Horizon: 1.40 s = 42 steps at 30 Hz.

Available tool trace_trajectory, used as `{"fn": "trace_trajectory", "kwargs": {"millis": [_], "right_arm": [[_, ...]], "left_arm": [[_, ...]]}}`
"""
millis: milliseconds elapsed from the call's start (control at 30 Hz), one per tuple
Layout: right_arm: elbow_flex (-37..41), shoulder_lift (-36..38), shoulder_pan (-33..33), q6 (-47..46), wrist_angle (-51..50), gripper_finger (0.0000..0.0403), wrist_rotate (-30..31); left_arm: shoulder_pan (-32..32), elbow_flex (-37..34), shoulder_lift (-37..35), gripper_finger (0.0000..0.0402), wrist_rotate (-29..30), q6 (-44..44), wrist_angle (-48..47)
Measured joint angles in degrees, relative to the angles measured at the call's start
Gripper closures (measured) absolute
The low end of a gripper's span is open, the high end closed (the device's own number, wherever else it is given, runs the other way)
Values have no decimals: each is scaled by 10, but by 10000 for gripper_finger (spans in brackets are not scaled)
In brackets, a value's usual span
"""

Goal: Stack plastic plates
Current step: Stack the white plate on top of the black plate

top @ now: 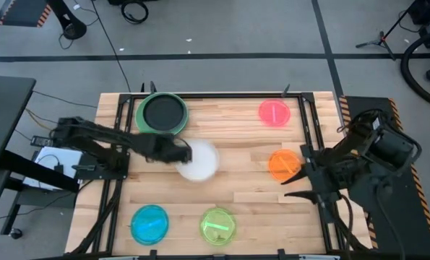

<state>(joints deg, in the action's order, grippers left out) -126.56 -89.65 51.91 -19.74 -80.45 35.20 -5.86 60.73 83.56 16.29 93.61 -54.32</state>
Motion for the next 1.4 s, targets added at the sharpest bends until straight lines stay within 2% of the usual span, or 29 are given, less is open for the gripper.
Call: {"fn": "trace_trajectory", "kwargs": {"millis": [200, 367, 567, 767, 867, 1033, 1133, 1400], "right_arm": [[0, 0, -43, 37, 25, 276, -6], [0, 0, -63, 41, 22, 276, -31], [0, 0, -64, 5, -6, 277, -38], [0, 0, -72, -41, -37, 277, -20], [0, 0, -83, -41, -37, 277, -21], [0, 0, -104, -32, -37, 277, -38], [0, 0, -113, -28, -37, 277, -48], [11, 2, -131, -50, -71, 277, -49]], "left_arm": [[131, 0, -66, 387, 107, 66, -120], [233, -14, -67, 387, 120, 79, -129], [307, -77, -78, 386, 120, 168, -81], [342, -150, -83, 377, 124, 219, 78], [342, -181, -83, 364, 119, 245, 122], [342, -215, -83, 345, 76, 286, 105], [342, -218, -83, 330, 53, 280, 77], [341, -180, -118, 273, 40, 152, 28]]}}
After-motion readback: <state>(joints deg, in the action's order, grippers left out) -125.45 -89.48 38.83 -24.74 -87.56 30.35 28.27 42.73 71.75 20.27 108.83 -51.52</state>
